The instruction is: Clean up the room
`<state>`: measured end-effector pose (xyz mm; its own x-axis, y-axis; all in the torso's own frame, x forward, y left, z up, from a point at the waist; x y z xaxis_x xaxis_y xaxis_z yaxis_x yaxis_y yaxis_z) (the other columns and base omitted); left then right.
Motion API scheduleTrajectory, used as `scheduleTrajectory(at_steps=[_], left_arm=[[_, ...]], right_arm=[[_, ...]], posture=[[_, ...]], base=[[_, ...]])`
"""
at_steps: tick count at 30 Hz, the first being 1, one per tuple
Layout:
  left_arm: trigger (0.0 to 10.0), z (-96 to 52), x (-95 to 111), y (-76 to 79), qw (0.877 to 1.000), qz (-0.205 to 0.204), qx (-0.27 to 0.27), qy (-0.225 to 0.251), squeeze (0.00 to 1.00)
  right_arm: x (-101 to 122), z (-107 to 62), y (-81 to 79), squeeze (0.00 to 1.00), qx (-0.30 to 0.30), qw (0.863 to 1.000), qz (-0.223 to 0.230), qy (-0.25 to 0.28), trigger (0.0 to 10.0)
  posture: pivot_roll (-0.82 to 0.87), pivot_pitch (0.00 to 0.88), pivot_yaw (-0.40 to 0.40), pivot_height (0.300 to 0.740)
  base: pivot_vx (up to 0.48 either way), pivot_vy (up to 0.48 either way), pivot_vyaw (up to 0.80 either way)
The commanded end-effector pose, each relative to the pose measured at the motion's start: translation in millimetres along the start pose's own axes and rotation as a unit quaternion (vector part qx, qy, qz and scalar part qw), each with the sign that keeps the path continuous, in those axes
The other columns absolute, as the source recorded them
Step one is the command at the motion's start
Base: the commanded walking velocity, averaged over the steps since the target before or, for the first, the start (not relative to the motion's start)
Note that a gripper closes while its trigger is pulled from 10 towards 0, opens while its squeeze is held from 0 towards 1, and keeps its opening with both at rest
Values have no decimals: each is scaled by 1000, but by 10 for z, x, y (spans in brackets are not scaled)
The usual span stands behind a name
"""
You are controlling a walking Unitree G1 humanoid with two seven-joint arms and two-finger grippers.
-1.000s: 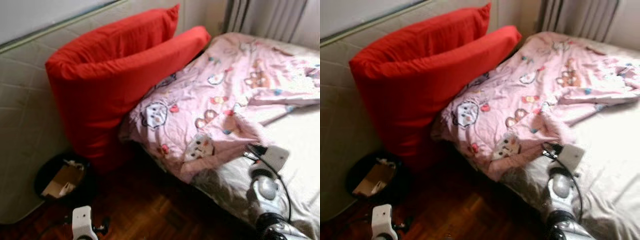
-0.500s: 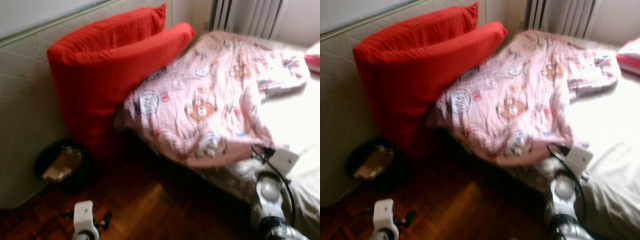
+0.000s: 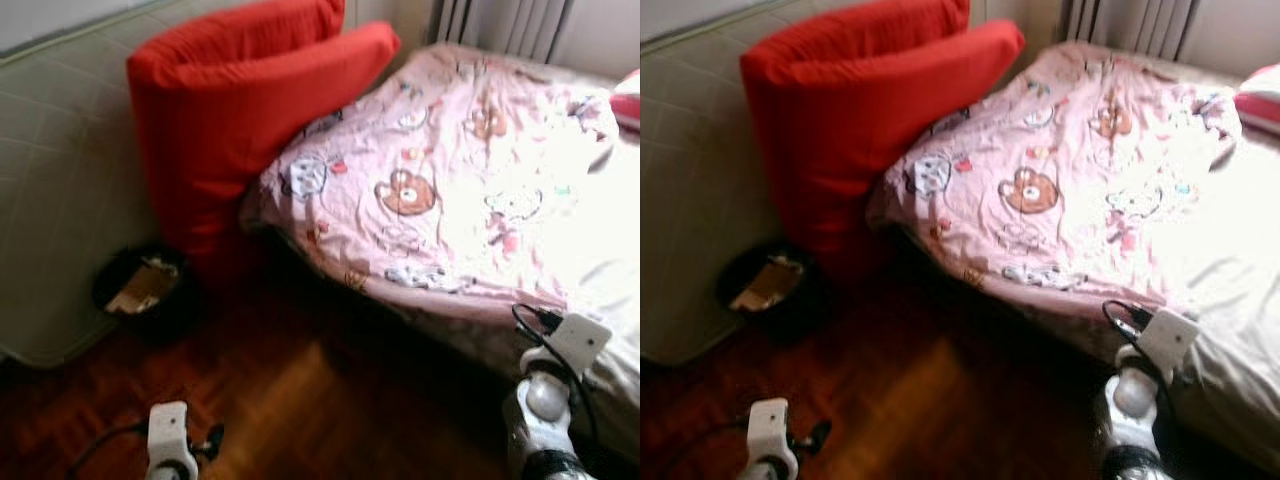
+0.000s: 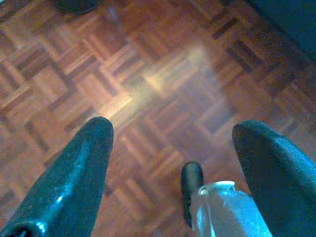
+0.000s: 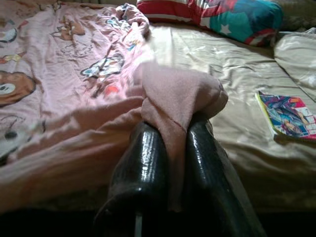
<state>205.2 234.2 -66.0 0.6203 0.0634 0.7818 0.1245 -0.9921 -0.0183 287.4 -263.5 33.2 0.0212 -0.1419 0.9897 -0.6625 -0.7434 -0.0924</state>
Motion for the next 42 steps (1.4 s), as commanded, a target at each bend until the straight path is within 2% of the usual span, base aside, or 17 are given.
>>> scheduleTrajectory(at_steps=[1,10,16,24,25,26,27,28,29,42], left_arm=[[10000,-29,-85,-27,1000,8,1,-19,0],[10000,-19,-101,34,1000,10,0,-26,0],[10000,-22,-100,17,1000,12,0,-26,0],[10000,-18,-92,15,1000,14,-1,-27,0],[10000,-18,-91,15,1000,14,-1,-26,0],[10000,-16,-88,14,1000,14,-1,-26,0],[10000,-15,-85,13,1000,14,-1,-26,0],[10000,-15,-85,13,1000,14,-1,-26,0],[10000,-14,-83,12,1000,15,-1,-26,0],[10000,-7,-67,8,1000,16,-2,-25,0]], right_arm=[[41,29,29,0,-13,1000,3,6,10000],[-28,42,99,0,-37,999,-12,-24,10000],[37,75,154,0,-59,998,-10,-7,10000],[64,116,183,0,-67,998,-13,-11,10000],[69,119,186,94,-68,998,-14,-10,10000],[72,122,185,94,-69,997,-14,-10,10000],[75,124,185,745,-70,997,-14,-9,10000],[75,124,185,745,-70,997,-14,-9,10000],[77,125,187,988,-72,997,-15,-9,10000],[60,121,252,1000,-93,995,-23,-11,10000]], posture=[[-1,93,56,740],[3,96,54,740],[1,96,55,740],[2,96,55,740],[2,96,55,740],[4,94,56,740],[4,93,57,740],[4,93,57,740],[4,93,57,740],[4,89,63,740]], base=[[0,0,0],[0,0,0],[0,0,0],[0,0,0],[0,0,0],[0,0,0],[0,0,0],[0,0,0],[0,0,0],[0,0,0]])
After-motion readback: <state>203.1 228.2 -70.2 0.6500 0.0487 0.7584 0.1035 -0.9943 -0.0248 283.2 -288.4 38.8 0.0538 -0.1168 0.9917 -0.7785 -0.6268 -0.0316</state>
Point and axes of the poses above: a point about 5 cm out from each wrist's last joint towards the gripper, its own z axis pointing out of the wrist towards the gripper, its own x axis along the axis of the wrist's last joint, y = z × x, the point moved 1 cm from there along z, pointing out of the wrist towards the gripper, and after that the axes turned 4 degrees about z, right-handed, at the moved point
